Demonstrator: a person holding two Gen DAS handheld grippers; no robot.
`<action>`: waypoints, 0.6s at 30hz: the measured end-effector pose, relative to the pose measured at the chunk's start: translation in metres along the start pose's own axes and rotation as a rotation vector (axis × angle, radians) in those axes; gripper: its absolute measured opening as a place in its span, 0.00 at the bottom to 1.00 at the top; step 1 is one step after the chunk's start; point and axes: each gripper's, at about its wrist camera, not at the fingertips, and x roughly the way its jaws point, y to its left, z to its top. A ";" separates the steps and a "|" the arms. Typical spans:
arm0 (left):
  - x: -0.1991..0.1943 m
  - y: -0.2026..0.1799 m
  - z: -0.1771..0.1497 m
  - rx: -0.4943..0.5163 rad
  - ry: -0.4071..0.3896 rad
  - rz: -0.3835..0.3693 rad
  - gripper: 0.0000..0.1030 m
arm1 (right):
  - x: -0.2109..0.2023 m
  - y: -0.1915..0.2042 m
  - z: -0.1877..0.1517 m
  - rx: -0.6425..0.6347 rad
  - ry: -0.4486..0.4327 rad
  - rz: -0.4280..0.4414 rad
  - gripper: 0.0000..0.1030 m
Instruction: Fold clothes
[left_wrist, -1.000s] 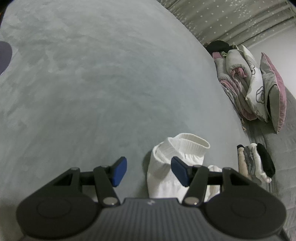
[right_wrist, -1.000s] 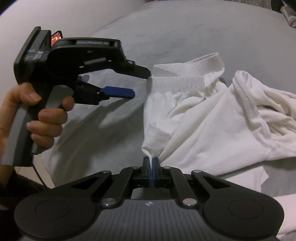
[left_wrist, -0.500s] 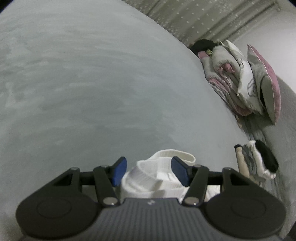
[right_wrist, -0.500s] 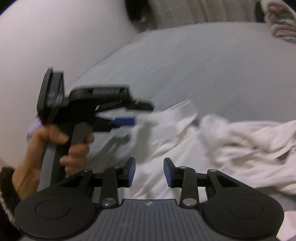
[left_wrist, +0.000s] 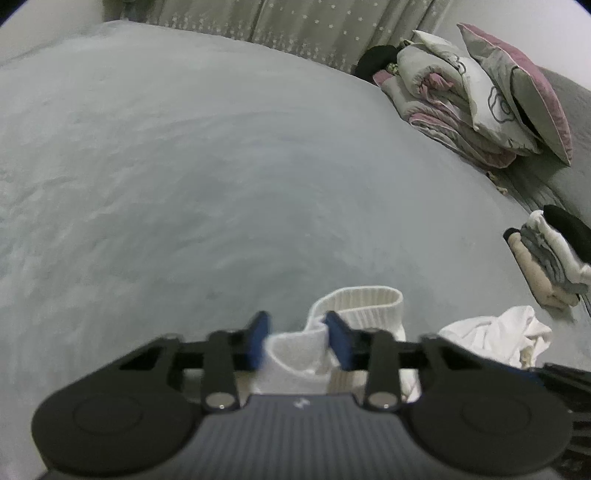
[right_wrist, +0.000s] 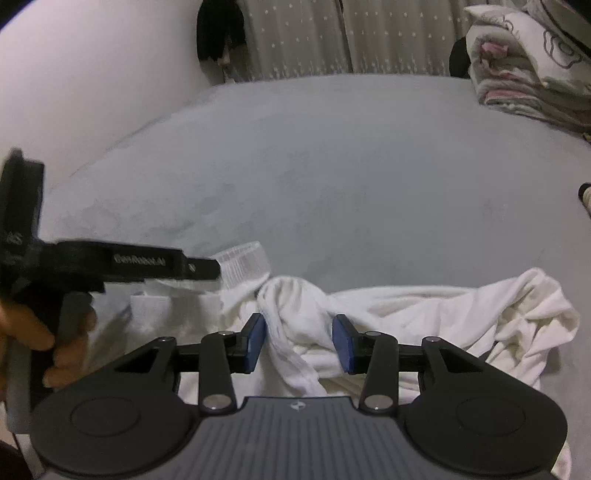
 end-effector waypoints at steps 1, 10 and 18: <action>0.000 0.001 0.000 -0.014 0.009 -0.012 0.09 | 0.002 0.001 -0.001 -0.004 0.002 -0.006 0.28; -0.012 0.013 0.012 -0.138 -0.129 0.027 0.07 | -0.016 -0.007 0.003 0.003 -0.116 -0.104 0.11; -0.032 0.025 0.024 -0.160 -0.319 0.177 0.07 | -0.037 -0.021 0.013 0.055 -0.249 -0.193 0.11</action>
